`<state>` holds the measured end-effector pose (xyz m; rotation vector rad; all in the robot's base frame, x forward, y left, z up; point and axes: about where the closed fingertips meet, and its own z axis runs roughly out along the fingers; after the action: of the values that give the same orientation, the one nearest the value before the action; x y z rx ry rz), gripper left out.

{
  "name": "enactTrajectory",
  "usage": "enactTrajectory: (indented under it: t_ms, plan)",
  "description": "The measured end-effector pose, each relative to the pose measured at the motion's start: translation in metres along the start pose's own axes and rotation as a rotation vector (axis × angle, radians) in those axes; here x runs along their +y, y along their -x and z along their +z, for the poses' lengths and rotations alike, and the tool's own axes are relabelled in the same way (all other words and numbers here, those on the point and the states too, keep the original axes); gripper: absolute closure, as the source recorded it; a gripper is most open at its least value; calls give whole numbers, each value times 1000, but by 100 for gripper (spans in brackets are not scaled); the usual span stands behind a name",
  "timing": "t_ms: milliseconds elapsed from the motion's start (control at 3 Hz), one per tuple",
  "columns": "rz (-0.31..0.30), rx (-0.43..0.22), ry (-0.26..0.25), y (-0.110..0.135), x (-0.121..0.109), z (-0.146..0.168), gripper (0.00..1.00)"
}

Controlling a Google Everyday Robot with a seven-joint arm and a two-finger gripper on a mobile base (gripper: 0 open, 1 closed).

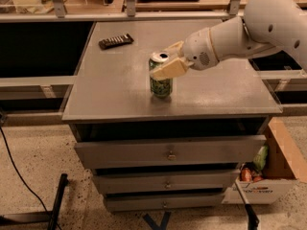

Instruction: Move green can near rxbar chocolate

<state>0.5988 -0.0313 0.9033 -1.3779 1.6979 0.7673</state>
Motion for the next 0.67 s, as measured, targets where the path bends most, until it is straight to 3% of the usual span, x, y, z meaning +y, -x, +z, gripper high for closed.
enactTrajectory:
  t_ms: [333,667]
  plan:
    - [-22,1,-29,24,-26,-10,100]
    - [-45,9,-90,43,-61,-23,100]
